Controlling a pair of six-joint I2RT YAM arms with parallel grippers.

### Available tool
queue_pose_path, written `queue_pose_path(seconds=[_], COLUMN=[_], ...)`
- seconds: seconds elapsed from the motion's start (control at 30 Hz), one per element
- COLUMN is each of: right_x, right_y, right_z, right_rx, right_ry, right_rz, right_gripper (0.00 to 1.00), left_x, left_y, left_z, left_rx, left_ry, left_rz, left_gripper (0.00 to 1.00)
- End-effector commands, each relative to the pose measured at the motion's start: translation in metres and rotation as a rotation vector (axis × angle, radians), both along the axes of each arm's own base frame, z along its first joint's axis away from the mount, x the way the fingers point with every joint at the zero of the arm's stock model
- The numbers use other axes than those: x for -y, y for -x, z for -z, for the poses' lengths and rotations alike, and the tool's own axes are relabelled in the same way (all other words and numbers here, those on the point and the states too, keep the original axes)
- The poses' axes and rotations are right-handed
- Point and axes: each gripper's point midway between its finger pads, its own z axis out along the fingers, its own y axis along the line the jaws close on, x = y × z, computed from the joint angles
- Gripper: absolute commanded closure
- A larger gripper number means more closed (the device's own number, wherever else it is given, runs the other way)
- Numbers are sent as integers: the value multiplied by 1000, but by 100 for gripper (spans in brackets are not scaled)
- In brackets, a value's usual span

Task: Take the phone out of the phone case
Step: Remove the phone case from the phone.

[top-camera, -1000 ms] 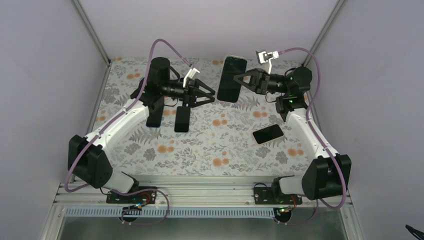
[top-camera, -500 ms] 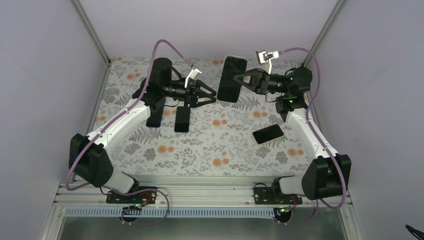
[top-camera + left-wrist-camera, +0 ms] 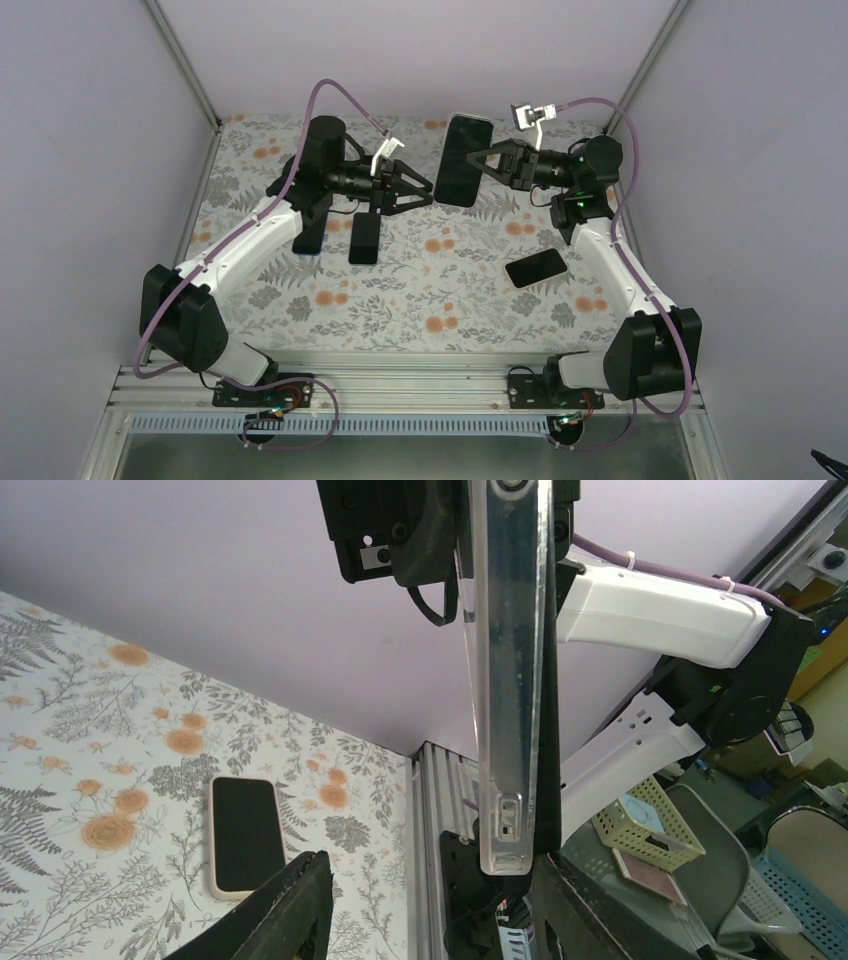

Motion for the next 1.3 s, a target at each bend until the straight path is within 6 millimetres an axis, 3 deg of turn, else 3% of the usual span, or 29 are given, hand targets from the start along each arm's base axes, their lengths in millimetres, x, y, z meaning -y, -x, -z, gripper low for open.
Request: queue_pose_path(seconds=[0.0, 0.47, 0.9, 1.1, 1.27], right_x=[2, -4, -15, -24, -31], right_y=[8, 32, 46, 52, 58], right_z=[-15, -19, -11, 2, 12], right_rx=[66, 117, 108, 92, 78], right_ry=[-24, -30, -23, -1, 26], right_rz=[23, -59, -128, -173, -219], right_gripper=[96, 96, 96, 96, 96], left_x=[3, 0, -4, -3, -3], left_y=[-3, -43, -68, -65, -48], left_z=[-9, 14, 29, 21, 2], left_rx=[42, -11, -29, -29, -21], left_ry=[18, -63, -129, -94, -20], left_rz=[1, -173, -281, -234, -126], left_gripper=[50, 67, 69, 69, 68])
